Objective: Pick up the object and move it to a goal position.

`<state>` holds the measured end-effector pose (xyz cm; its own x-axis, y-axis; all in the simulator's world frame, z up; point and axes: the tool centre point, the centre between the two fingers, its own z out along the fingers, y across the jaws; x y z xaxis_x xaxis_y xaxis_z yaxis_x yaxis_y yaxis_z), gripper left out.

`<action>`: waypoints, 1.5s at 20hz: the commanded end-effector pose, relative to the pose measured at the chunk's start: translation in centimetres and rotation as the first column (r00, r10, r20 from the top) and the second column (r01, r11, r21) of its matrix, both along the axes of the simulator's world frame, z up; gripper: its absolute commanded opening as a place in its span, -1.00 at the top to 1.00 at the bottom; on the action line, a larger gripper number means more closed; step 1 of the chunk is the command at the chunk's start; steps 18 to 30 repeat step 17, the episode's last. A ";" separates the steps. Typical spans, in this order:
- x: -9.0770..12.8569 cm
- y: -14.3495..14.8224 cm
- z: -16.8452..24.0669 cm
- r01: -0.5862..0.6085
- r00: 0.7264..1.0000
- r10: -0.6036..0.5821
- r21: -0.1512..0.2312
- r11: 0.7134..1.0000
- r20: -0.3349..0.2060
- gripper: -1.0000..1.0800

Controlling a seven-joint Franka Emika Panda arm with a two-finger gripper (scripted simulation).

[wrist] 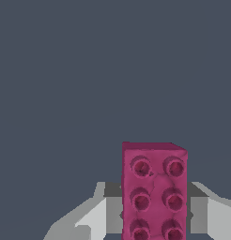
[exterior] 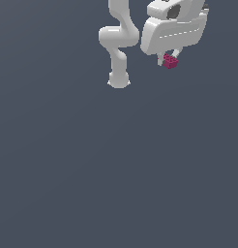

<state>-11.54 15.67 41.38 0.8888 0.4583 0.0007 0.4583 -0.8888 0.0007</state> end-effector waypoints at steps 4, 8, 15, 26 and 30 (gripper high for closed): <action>-0.4 1.2 4.1 0.001 1.000 -0.001 0.000 1.000 -0.001 1.00; -0.5 1.8 6.0 0.002 1.000 -0.002 0.000 1.000 -0.001 1.00; -0.5 2.3 7.5 0.002 1.000 -0.002 0.000 1.000 -0.001 1.00; -0.5 2.4 7.6 0.002 1.000 -0.002 0.000 1.000 -0.001 1.00; -0.5 2.4 7.6 0.002 1.000 -0.002 0.000 1.000 -0.001 1.00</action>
